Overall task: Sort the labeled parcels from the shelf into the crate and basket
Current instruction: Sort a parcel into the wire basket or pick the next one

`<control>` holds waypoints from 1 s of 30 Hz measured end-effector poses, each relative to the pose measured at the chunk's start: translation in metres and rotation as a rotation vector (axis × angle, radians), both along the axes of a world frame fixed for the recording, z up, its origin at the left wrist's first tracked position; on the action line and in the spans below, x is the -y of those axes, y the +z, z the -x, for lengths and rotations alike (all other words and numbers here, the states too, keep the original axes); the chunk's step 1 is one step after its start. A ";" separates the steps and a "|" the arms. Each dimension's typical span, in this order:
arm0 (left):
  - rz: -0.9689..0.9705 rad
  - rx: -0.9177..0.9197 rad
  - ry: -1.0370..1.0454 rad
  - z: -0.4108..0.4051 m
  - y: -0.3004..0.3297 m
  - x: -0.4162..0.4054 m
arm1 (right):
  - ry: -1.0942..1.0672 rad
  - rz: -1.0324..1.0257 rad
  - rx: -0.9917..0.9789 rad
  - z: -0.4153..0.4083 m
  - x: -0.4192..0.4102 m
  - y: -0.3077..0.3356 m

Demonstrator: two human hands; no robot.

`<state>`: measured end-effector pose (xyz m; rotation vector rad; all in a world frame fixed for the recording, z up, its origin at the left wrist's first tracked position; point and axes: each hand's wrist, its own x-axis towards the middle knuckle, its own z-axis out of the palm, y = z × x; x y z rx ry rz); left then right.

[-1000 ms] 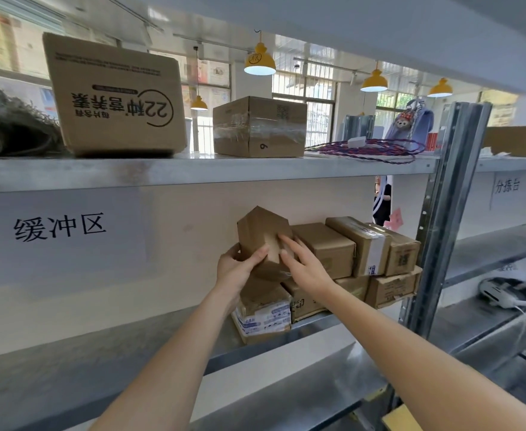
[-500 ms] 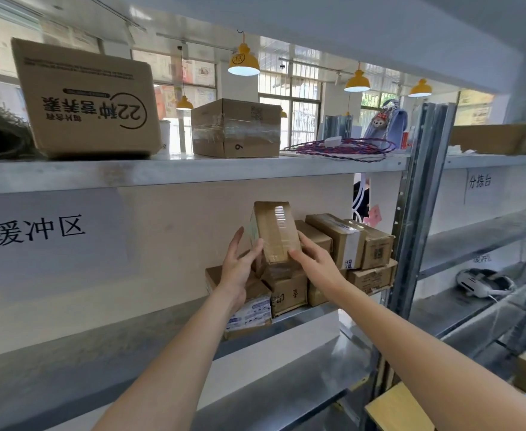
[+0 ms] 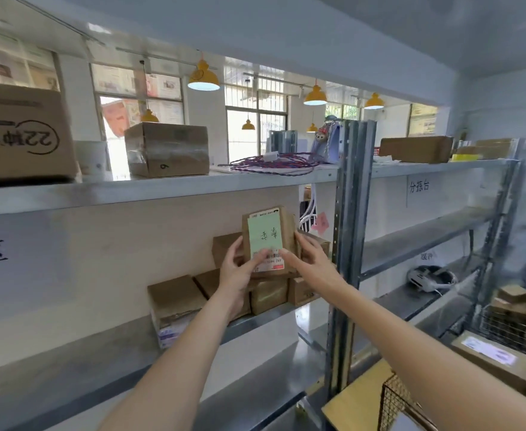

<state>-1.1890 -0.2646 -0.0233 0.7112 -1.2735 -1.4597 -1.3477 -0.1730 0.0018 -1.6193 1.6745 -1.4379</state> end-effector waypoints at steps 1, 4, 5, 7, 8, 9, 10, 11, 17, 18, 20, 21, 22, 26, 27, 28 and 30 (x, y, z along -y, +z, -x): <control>-0.010 -0.017 -0.033 0.011 0.003 -0.006 | -0.029 0.013 -0.022 0.009 -0.008 0.002; -0.038 -0.034 -0.100 0.050 0.007 -0.026 | -0.086 0.063 -0.046 0.043 -0.031 0.007; -0.043 -0.037 -0.109 0.058 0.008 -0.029 | -0.079 0.065 -0.050 0.050 -0.038 0.010; -0.069 -0.046 -0.149 0.084 0.011 -0.040 | -0.075 0.050 -0.025 0.077 -0.058 0.012; -0.070 -0.037 -0.164 0.099 0.011 -0.046 | -0.088 0.038 -0.001 0.094 -0.068 0.012; -0.074 -0.026 -0.185 0.115 0.010 -0.053 | -0.101 0.033 0.023 0.109 -0.081 0.013; -0.084 -0.009 -0.214 0.130 0.010 -0.062 | -0.119 0.035 0.045 0.125 -0.093 0.014; -0.092 0.015 -0.248 0.146 0.010 -0.071 | -0.142 0.033 0.054 0.141 -0.107 0.015; -0.081 0.110 -0.395 0.239 0.000 -0.134 | -0.295 -0.038 0.077 0.229 -0.187 0.003; -0.088 0.117 -0.415 0.255 -0.005 -0.144 | -0.321 -0.049 0.080 0.242 -0.199 -0.003; -0.092 0.126 -0.453 0.286 -0.014 -0.165 | -0.359 -0.065 0.090 0.266 -0.222 -0.015; -0.086 0.133 -0.471 0.300 -0.018 -0.174 | -0.382 -0.072 0.103 0.279 -0.233 -0.020; -0.084 0.140 -0.490 0.315 -0.023 -0.182 | -0.410 -0.084 0.115 0.291 -0.243 -0.025; -0.123 0.160 -0.549 0.370 -0.046 -0.205 | -0.489 -0.130 0.137 0.339 -0.275 -0.046; -0.125 0.164 -0.559 0.383 -0.052 -0.207 | -0.509 -0.130 0.133 0.352 -0.280 -0.052; -0.128 0.176 -0.568 0.397 -0.059 -0.208 | -0.530 -0.132 0.138 0.364 -0.284 -0.059; -0.157 0.195 -0.584 0.424 -0.073 -0.205 | -0.568 -0.144 0.146 0.388 -0.288 -0.076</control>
